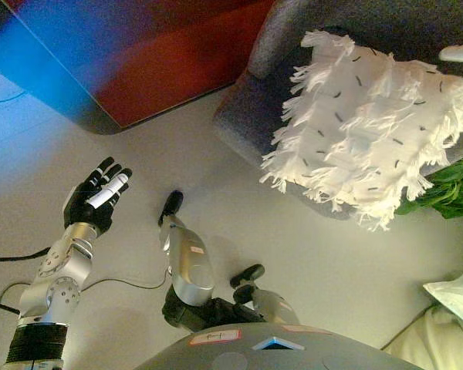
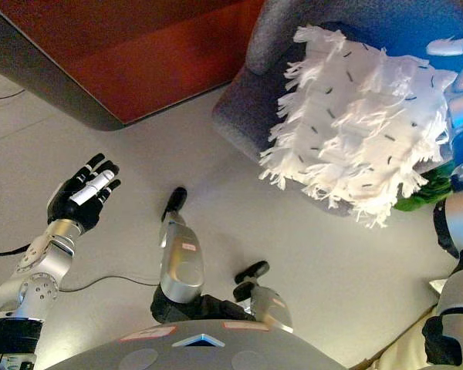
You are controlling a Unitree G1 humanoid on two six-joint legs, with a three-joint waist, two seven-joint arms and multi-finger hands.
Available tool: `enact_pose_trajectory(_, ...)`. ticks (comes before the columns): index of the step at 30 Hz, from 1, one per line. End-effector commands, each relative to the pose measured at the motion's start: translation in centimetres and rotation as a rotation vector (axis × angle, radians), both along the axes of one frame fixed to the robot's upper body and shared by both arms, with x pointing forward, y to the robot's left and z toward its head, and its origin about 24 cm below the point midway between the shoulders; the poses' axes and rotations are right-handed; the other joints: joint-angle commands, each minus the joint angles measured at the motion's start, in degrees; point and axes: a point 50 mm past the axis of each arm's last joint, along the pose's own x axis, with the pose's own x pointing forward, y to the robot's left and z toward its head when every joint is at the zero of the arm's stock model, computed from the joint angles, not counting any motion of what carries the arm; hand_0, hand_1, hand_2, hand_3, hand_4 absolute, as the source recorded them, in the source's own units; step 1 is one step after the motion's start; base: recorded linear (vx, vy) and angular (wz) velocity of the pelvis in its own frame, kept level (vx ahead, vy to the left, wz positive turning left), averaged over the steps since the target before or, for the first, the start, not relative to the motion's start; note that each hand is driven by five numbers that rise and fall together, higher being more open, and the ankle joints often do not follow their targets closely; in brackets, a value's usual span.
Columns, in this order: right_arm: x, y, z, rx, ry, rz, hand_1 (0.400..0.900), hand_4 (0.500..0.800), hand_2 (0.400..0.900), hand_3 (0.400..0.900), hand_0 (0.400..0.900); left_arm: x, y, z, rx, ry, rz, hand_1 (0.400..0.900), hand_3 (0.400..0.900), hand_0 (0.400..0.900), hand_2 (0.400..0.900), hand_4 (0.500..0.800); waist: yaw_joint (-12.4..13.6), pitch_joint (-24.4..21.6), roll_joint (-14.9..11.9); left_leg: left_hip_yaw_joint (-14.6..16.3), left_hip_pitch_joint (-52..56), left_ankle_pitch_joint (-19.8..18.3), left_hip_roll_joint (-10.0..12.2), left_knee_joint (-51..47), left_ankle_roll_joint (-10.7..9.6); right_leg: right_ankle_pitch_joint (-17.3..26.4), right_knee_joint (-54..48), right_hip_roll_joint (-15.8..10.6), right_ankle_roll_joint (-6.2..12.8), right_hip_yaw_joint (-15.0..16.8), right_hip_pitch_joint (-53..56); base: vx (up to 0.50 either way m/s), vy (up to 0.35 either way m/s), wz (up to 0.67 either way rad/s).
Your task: Pick up the pillow and put it on the sofa.
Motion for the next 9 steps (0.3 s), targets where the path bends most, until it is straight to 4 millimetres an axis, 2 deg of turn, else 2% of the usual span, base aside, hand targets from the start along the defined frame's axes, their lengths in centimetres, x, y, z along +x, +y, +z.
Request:
enact_pose_trajectory(1,-1.7,-0.4,6.6,-0.075,-0.361,-0.029,0.9,0.8,0.9,0.9,0.9,1.1,-3.0,3.1,0.046,-0.175,-0.17,0.9,0.9,0.9,0.9,0.8,-1.21,-4.97,-0.33,4.91,6.73,-4.51,0.06,-1.56,4.52,0.09,0.04,-3.37,4.0,3.3,2.18,0.02,0.175,-0.21)
enact_pose_trajectory(5,-1.6,1.1,4.9,0.023,-0.467,0.13,0.9,0.8,0.9,0.9,0.9,1.1,-4.0,2.3,0.068,-0.175,-0.216,0.9,0.9,0.9,0.9,0.8,-3.73,-7.41,-0.59,6.57,8.2,-5.37,-1.52,0.63,5.84,1.45,0.31,-5.16,3.38,3.76,2.29,-0.03,0.21,-0.24)
enact_pose_trajectory(8,-1.4,3.9,1.9,0.088,-0.487,0.327,0.9,0.8,0.9,0.9,0.9,1.0,-4.7,1.4,0.07,-0.161,-0.212,0.9,0.9,0.9,0.9,0.8,-6.83,-9.03,-0.05,7.82,10.64,-7.83,-2.13,2.97,6.96,1.92,0.94,-6.4,2.94,5.46,2.42,-0.02,0.225,-0.44)
enact_pose_trajectory(9,-1.6,5.5,0.5,0.09,-0.482,0.407,0.9,0.8,0.9,0.9,0.9,0.9,-4.9,0.8,0.075,-0.153,-0.191,0.9,0.9,0.9,0.9,0.8,-8.47,-9.5,0.5,8.62,11.85,-8.4,-2.3,3.29,7.42,2.08,1.35,-6.78,2.86,6.31,2.38,-0.03,0.172,-0.36)
